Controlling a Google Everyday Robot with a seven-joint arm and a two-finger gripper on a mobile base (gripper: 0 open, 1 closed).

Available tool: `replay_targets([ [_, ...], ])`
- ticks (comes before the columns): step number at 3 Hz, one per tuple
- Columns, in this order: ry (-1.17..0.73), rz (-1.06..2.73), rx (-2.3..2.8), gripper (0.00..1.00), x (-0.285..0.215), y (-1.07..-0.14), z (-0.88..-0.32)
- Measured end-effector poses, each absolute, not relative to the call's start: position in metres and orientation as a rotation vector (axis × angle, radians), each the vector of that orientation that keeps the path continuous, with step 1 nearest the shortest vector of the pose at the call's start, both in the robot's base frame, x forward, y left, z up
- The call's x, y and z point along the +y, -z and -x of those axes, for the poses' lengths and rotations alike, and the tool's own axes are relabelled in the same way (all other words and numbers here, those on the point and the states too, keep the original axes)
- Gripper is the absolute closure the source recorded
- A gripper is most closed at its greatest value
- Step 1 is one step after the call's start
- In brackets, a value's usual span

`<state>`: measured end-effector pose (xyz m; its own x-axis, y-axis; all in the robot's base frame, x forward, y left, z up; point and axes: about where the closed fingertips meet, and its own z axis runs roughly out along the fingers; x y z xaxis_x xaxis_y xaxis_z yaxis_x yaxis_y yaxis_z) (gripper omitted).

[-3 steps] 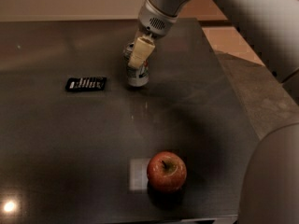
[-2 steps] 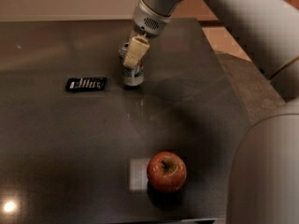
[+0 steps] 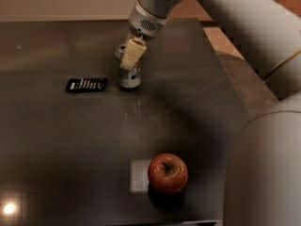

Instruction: Move 7up can near rxbar chocolate

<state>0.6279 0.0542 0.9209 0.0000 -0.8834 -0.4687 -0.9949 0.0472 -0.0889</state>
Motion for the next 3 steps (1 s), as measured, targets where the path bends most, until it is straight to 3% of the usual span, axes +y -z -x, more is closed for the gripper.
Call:
replay_targets([
  [1,-0.413,1.911,1.917,1.00,0.066,-0.913,-0.624],
  [3,-0.473,1.948,1.898,0.59,0.083,-0.901,-0.619],
])
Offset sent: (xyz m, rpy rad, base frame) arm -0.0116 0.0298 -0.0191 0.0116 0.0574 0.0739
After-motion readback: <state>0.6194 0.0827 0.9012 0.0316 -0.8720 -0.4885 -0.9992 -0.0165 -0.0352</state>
